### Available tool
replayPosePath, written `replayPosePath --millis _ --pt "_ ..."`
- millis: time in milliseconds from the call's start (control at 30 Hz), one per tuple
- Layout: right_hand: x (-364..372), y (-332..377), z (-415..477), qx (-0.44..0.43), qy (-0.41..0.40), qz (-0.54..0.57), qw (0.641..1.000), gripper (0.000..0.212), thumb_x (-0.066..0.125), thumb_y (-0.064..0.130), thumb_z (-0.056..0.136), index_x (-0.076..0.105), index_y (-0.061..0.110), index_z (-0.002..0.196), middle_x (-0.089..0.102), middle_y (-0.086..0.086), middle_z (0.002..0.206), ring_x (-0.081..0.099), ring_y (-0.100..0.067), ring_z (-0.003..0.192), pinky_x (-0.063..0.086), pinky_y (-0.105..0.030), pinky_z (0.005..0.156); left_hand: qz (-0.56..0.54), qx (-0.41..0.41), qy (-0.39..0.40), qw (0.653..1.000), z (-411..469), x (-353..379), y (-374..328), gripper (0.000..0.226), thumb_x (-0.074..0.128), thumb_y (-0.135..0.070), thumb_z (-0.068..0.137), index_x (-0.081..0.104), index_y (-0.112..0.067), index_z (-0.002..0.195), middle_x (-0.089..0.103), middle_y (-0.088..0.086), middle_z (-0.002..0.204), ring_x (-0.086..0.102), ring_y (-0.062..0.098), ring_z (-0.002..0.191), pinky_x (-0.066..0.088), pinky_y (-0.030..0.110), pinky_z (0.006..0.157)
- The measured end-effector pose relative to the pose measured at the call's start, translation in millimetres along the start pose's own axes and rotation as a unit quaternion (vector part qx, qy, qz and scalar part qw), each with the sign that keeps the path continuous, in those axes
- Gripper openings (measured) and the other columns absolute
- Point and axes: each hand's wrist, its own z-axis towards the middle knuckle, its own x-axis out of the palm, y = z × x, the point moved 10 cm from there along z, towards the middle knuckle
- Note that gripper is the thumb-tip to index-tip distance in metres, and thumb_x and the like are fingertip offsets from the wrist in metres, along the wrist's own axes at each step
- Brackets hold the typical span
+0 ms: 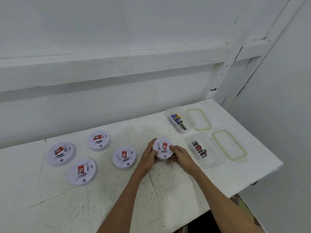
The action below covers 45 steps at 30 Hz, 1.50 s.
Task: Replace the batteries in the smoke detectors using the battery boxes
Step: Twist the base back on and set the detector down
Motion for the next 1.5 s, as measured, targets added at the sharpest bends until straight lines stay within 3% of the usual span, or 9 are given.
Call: replayPosePath --millis 333,767,900,1500 --pt "0.3 -0.9 1.2 0.001 0.005 0.000 1.000 0.046 0.055 0.035 0.102 0.062 -0.009 0.112 0.072 -0.027 0.099 0.067 -0.040 0.076 0.058 -0.052 0.082 -0.008 0.006 -0.010 1.000 0.1 -0.6 0.0 0.052 0.037 -0.005 0.110 0.039 -0.022 0.158 0.054 0.005 0.152 0.059 0.024 0.133 0.061 0.027 0.090" --pt "0.3 -0.5 -0.8 0.002 -0.002 -0.011 1.000 0.047 0.056 0.039 0.101 0.062 -0.007 0.110 0.073 -0.024 0.098 0.068 -0.037 0.072 0.057 -0.055 0.083 -0.021 0.011 -0.002 1.000 -3.1 1.0 -5.8 0.048 0.037 -0.006 0.110 0.045 -0.028 0.152 0.058 0.000 0.146 0.063 0.017 0.126 0.061 0.025 0.086" --pt "-0.3 0.9 -2.0 -0.002 -0.008 -0.018 1.000 0.048 0.055 0.037 0.101 0.061 -0.010 0.109 0.073 -0.024 0.096 0.068 -0.037 0.070 0.057 -0.055 0.082 -0.014 0.011 -0.004 1.000 -1.7 -0.3 -3.4 0.051 0.038 -0.007 0.109 0.042 -0.024 0.157 0.057 0.003 0.150 0.061 0.021 0.130 0.061 0.028 0.091" --pt "0.3 2.9 -3.5 -0.003 -0.009 -0.021 1.000 0.048 0.055 0.038 0.101 0.061 -0.010 0.108 0.073 -0.023 0.094 0.068 -0.038 0.071 0.056 -0.055 0.082 -0.018 0.012 -0.003 1.000 -2.1 -0.4 -5.1 0.048 0.039 -0.006 0.109 0.041 -0.025 0.154 0.055 0.004 0.149 0.060 0.024 0.129 0.060 0.022 0.082"
